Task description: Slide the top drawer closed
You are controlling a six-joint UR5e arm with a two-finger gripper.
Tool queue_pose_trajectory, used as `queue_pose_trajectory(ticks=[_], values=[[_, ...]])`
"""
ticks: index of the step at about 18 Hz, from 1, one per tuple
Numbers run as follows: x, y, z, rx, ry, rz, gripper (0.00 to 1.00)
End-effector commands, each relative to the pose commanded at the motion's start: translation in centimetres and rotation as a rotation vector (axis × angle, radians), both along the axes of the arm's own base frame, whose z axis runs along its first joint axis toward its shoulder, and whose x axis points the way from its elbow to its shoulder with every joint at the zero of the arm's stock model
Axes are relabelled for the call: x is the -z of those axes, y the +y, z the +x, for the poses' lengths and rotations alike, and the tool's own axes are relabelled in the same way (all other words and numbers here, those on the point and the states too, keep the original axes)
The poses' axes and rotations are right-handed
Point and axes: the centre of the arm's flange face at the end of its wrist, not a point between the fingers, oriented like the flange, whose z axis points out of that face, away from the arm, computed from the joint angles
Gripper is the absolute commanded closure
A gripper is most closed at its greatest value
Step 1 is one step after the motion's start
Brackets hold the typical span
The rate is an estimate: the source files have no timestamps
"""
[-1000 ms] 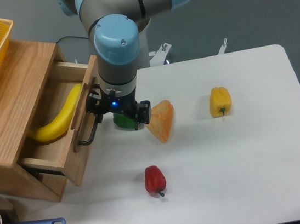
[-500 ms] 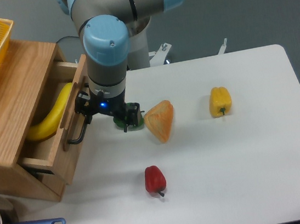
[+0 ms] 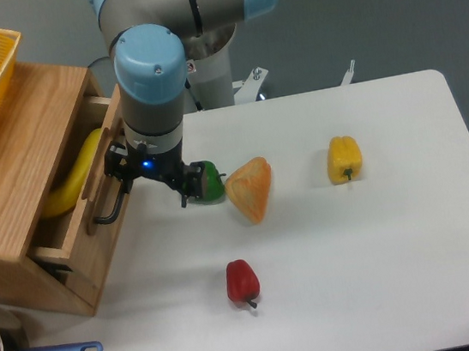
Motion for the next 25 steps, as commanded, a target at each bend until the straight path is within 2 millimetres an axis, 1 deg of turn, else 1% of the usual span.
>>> queue_pose_trajectory(ticks=[2, 12, 15, 17, 21, 25], values=[[-0.1, 0.3, 0.7, 0.011, 0.001, 0.001, 0.00], [-0.3, 1.0, 2.5, 0.029, 0.002, 0.003, 0.00], [-0.3, 1.1, 2.7, 0.033, 0.000, 0.001, 0.00], [-0.4, 1.3, 3.4, 0.039, 0.003, 0.002, 0.00], [-0.4, 1.4, 3.6, 0.040, 0.001, 0.003, 0.00], [-0.9, 1.4, 4.3, 0.051, 0.007, 0.010, 0.00]])
